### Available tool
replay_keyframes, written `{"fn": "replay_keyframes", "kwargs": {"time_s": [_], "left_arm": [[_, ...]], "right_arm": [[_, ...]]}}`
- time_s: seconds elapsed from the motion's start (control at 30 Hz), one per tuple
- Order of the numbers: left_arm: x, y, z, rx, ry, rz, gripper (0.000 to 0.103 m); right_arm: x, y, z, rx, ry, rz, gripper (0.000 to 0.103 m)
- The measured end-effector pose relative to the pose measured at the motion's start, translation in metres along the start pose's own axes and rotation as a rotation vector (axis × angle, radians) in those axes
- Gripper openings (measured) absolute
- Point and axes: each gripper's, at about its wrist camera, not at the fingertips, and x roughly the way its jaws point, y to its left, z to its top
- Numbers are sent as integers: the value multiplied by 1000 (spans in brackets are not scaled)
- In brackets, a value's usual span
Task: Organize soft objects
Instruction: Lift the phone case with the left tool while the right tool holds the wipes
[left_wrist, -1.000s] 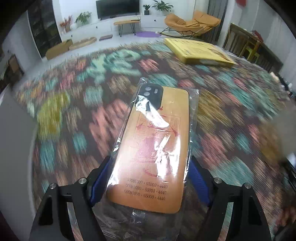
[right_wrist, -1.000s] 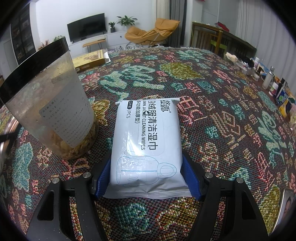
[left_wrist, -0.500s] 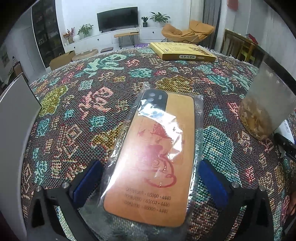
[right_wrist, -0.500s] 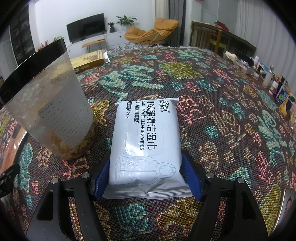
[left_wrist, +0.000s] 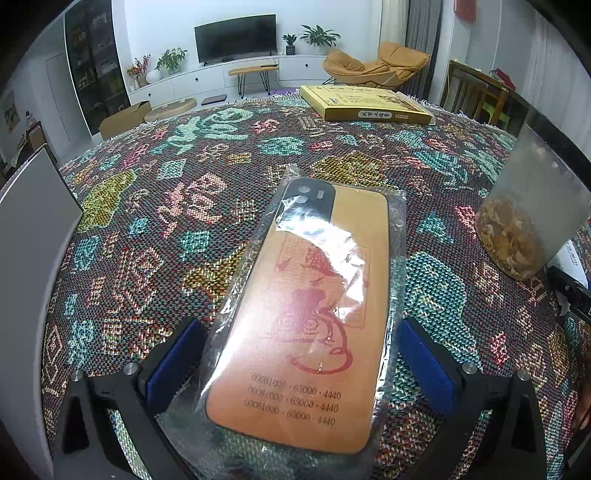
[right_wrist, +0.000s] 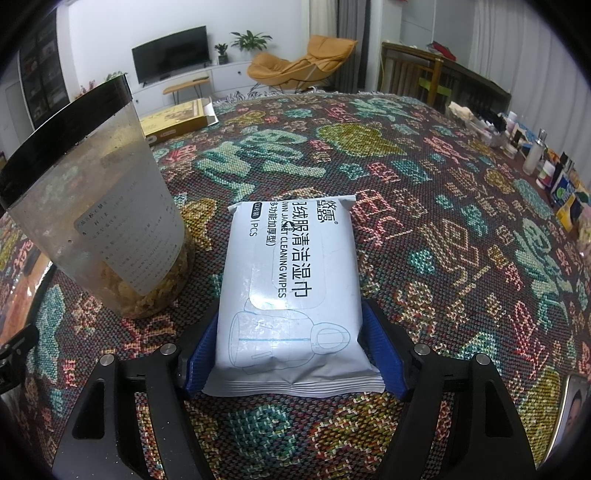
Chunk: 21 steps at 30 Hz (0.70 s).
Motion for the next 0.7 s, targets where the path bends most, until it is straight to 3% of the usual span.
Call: {"fn": "replay_keyframes", "kwargs": {"time_s": [0.1,0.23,0.33,0.5,0.7], "left_arm": [[0,1,2,5,4,-5,103],[-1,1,2,11,4,-10,103],[-2,-1,1,9,3,-4,103],[-1,-1,5,42,36,-19,103],[0,1,5,61,48,-31,103]], "right_arm": [[1,1,1,-33,24,50,86],[4,-2,11,-130,133,125,86],[9,3,19,-194,224,136,86],[16,1,34,-192,362,164,86],[16,9,31,-131,310,93,90]]}}
